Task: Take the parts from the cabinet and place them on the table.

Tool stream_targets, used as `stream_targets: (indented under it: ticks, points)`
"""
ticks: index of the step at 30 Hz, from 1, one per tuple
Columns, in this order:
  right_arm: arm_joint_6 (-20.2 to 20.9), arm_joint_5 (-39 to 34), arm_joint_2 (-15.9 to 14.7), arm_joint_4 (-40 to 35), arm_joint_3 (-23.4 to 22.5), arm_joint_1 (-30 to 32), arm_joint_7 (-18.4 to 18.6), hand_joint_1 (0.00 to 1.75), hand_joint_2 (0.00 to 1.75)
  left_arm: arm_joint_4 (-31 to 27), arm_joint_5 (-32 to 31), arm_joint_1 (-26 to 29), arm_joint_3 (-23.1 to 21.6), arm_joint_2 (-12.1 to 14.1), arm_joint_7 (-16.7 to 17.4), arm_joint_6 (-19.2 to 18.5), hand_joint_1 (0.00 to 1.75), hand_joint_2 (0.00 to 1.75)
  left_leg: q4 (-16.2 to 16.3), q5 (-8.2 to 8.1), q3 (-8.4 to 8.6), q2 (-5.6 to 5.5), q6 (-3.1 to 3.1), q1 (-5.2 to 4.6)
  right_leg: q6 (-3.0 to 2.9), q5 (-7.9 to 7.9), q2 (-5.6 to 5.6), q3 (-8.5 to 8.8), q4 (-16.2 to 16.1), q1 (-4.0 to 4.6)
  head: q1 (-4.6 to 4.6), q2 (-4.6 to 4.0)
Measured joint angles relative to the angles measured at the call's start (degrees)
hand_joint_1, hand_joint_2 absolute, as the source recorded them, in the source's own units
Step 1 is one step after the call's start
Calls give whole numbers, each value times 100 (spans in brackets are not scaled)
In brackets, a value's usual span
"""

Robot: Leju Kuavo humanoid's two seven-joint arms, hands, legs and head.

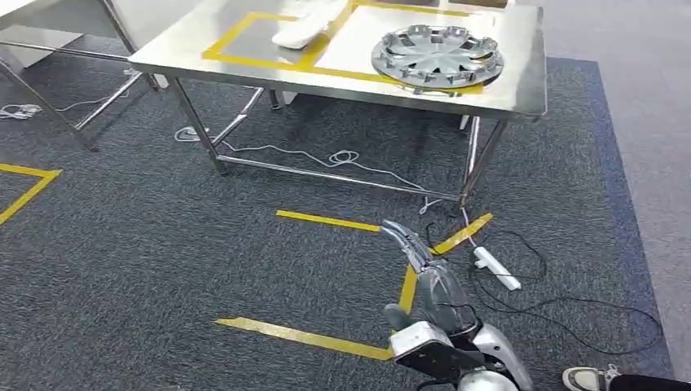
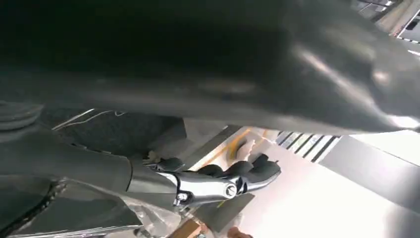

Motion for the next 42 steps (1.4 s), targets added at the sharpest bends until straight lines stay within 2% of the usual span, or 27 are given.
stream_targets:
  ticks: [1,3,4,5,7,9,11,13,15,17,19,20,21,22,24,26,29,31,32,34,35,36,37,39,40,41,42]
  points:
    - [-4,-2,0,0,0,-5,-2,0,0,0,-4,-11,0,0,0,0,0,0,0,3,-5,-7,26,1,4,-156,21,-104,213,2,24,0]
    - [-13,-2,0,0,0,5,-2,0,0,0,-11,-14,0,-11,7,-7,0,0,1,3,-17,-14,60,-14,18,-600,58,-545,1162,1,22,0]
    - [-18,-7,0,0,0,9,-2,0,0,0,-13,-7,0,-11,20,-4,0,0,4,2,-20,-15,64,-26,21,-745,64,-763,1599,3,28,0]
    - [-20,-7,0,4,0,15,0,0,0,0,-19,-3,0,-11,31,-4,0,0,5,1,-17,-18,65,-38,12,-744,64,-874,1794,3,24,0]
    - [-31,-7,0,4,0,19,0,0,0,0,-30,-5,0,-15,35,-4,0,0,13,-2,-7,-50,69,-52,-19,-350,66,-680,1333,4,26,0]
    - [-37,-7,0,2,0,17,0,0,0,0,-57,-13,0,-28,52,-4,0,0,27,-8,7,-90,62,-60,-85,164,112,-178,280,7,24,0]
    - [-46,-7,0,-2,-2,9,-4,0,0,0,-72,-18,0,-35,68,-7,0,0,72,-14,-52,-112,24,-88,-103,102,181,-4,-43,15,15,0]
    - [-50,-7,0,-2,-9,25,0,0,0,0,-96,-7,0,-39,77,-13,0,0,45,25,-63,-119,-40,-63,-123,115,183,-26,-16,40,17,0]
    - [-52,-4,7,-2,-11,16,-2,0,0,0,-122,-8,0,-24,83,-20,0,0,104,-32,-74,-120,-89,-69,-190,171,135,4,-88,-21,20,0]
    - [-55,-4,15,-2,-13,14,-4,0,0,0,-127,-17,0,-26,81,-31,0,0,628,-400,-288,-80,-169,-51,-234,170,98,14,-97,-23,-35,0]
    - [-55,-4,15,0,-17,22,-2,0,0,0,-140,-16,0,-26,70,-39,0,0,1542,-814,-689,-76,-219,-16,-238,166,57,9,-93,-18,-26,0]
    - [-55,-4,15,0,-20,22,-2,0,0,0,-142,-11,0,-26,68,-41,0,0,1810,-879,-803,-75,-234,-5,-238,166,44,8,-91,-18,-31,0]
    - [-55,-2,15,0,-20,24,-2,0,0,0,-142,-7,0,-26,66,-42,0,0,1793,-792,-788,-72,-240,9,-237,165,35,14,-91,-19,-29,0]
    - [-55,-4,15,0,-24,21,-2,0,0,0,-144,-8,0,-26,66,-42,0,0,1517,-578,-654,-66,-239,21,-234,162,31,20,-88,-19,-31,0]
    - [-55,-4,15,0,-28,21,-2,0,0,0,-146,-13,0,-20,61,-42,0,0,462,-42,-130,-21,-214,27,-210,143,29,56,-86,-20,-33,0]
    - [-57,-4,15,0,-33,19,-4,0,0,0,-149,-28,0,-20,57,-44,0,0,33,-56,68,16,-158,-12,-152,118,30,32,-53,24,-33,0]
    - [-57,0,15,0,-33,17,-2,0,0,0,-155,-22,0,-20,52,-46,0,0,44,-67,20,0,-76,-33,-58,147,-10,26,-95,6,-22,0]
    - [-61,0,15,-2,-33,18,-2,0,0,0,-177,-22,0,-22,50,-48,0,0,-27,-19,46,-6,13,7,0,-7,20,-70,46,-4,-17,0]
    - [-63,0,15,-2,-33,14,-4,0,0,0,-179,-34,0,-22,48,-48,0,0,-27,-14,37,-8,45,7,1,-200,39,-203,357,-1,-4,0]
    - [-68,0,15,-2,-35,29,-2,0,0,0,-186,-36,0,-26,50,-50,0,0,-26,-15,31,-14,65,-9,15,-617,68,-666,1340,-2,-2,0]
    - [-70,0,15,-2,-35,37,-2,0,0,0,-186,-30,0,-24,50,-50,0,0,-23,-17,30,-16,69,-15,18,-681,68,-820,1628,-1,-2,0]
    - [-70,0,15,-2,-35,51,-2,0,0,0,-181,-26,0,-22,48,-50,0,0,-23,-18,34,-23,70,-20,15,-605,67,-874,1684,-2,-7,0]
    - [-68,0,15,0,-35,55,-4,0,0,0,-157,-25,0,-20,46,-59,0,0,-19,-19,36,-40,69,-22,9,-423,67,-802,1483,-2,-2,0]
    - [-52,2,15,18,-33,19,-20,0,0,0,-116,-30,9,-20,44,-92,0,0,-9,-27,47,-85,57,-22,-28,119,75,-359,526,-2,-2,0]
    - [-44,2,15,50,-31,-26,-28,0,0,0,-107,-29,15,-22,50,-105,0,0,-2,-38,48,-93,37,-21,-48,222,115,-163,78,-2,-2,0]
    - [-33,4,17,90,-28,-85,-37,0,0,0,-105,-36,26,-22,72,-105,0,0,34,-47,16,-99,6,-62,-46,158,147,-31,-35,8,-7,0]
    - [-28,4,17,129,-26,-127,-55,0,0,0,-90,-37,37,-22,109,-105,0,0,35,-27,-9,-108,-22,-57,-57,161,145,-65,-18,4,-17,0]
